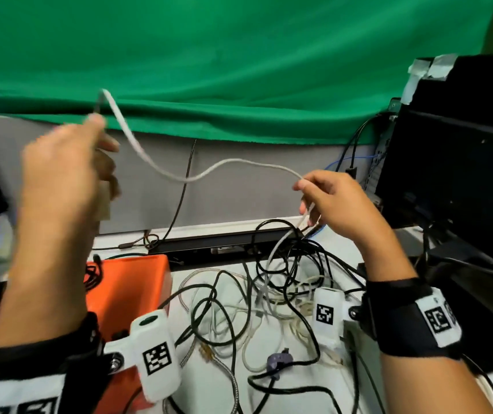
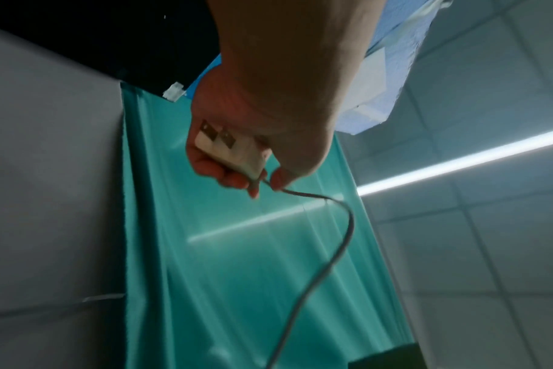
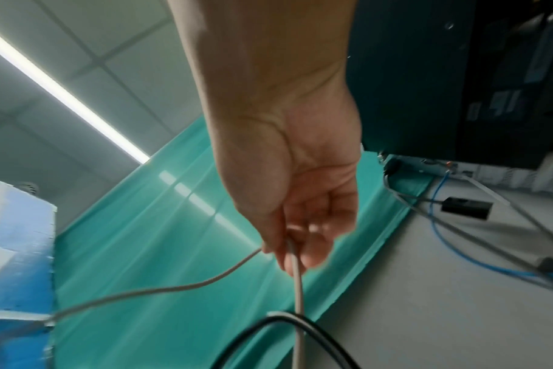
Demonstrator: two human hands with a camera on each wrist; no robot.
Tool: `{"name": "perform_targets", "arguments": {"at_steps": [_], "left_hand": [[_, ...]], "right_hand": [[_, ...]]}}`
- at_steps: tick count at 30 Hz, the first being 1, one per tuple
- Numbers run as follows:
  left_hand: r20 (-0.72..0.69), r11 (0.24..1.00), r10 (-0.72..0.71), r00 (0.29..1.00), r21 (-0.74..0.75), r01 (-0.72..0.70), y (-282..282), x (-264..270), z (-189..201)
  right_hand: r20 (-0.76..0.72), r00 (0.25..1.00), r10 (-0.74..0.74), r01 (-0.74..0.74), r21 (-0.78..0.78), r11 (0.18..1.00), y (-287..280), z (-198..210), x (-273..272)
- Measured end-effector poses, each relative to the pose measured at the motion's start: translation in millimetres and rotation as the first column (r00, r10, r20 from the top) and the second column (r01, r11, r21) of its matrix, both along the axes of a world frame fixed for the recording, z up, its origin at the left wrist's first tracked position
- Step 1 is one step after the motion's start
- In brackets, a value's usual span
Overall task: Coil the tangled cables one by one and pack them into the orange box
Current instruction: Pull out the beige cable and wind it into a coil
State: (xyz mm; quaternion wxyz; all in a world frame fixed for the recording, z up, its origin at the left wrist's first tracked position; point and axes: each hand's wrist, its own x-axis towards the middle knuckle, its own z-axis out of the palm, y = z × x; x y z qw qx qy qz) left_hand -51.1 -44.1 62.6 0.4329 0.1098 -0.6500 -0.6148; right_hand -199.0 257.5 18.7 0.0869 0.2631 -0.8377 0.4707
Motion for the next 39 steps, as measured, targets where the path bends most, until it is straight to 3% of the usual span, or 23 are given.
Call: {"name": "perform_targets", "arguments": {"at_steps": [3,6,8,10,14,16,19,22,25,28,30,34,37,39], "left_hand": [[0.072,0.98,-0.181,0.981,-0.076,0.186,54,-12,-6],[0.188,0.887,-0.415,0.89,-0.136,0.442,83,-28,-19],[0.298,0.803,-0.479,0.826,-0.233,0.549,94,-34,-31],[0.314,0.76,-0.544,0.778,-0.207,0.616,98,-36,-39],[0.278,0.777,-0.517,0.809,-0.245,0.58,92,-37,-37],[0.159,0.801,-0.519,0.84,-0.252,0.543,95,-36,-37],[-0.081,0.889,-0.453,0.888,-0.121,0.442,89,-36,-30],[-0.314,0.945,-0.264,0.912,0.105,0.309,63,-27,-16],[-0.447,0.955,-0.019,0.894,0.256,0.149,17,-17,-15],[-0.493,0.957,0.085,0.866,0.282,0.066,-15,-16,-20],[-0.491,0.962,0.128,0.862,0.272,0.013,-16,-18,-20],[-0.484,0.934,0.255,0.837,0.346,-0.084,-15,-12,-22],[-0.429,0.946,0.226,0.875,0.31,-0.092,-10,-10,-21],[-0.384,0.973,0.149,0.911,0.223,-0.065,7,-14,-16]], "right_hand": [[-0.096,0.994,0.054,-0.07,-0.18,0.981,-16,11,20],[-0.157,0.975,0.158,-0.2,-0.31,0.929,-37,18,43],[-0.183,0.96,0.214,-0.263,-0.31,0.914,-46,21,53],[-0.211,0.945,0.248,-0.299,-0.254,0.92,-44,23,56],[-0.185,0.936,0.299,-0.324,-0.126,0.937,-34,28,56],[-0.146,0.94,0.309,-0.33,-0.151,0.932,-32,29,56],[-0.048,0.938,0.343,-0.346,-0.178,0.921,-26,25,47],[0.013,0.948,0.319,-0.319,-0.003,0.948,-15,10,24],[0.088,0.968,0.235,-0.248,0.208,0.946,-5,-8,1],[0.145,0.975,0.169,-0.212,0.37,0.904,-4,-18,-7],[0.083,0.99,0.112,-0.136,0.379,0.915,-10,-20,-7],[-0.085,0.993,-0.079,0.086,0.077,0.993,-13,-16,-9],[-0.06,0.991,-0.123,0.134,0.244,0.961,-8,-17,-14],[-0.021,0.994,-0.109,0.111,0.239,0.965,-4,-16,-17]]}}
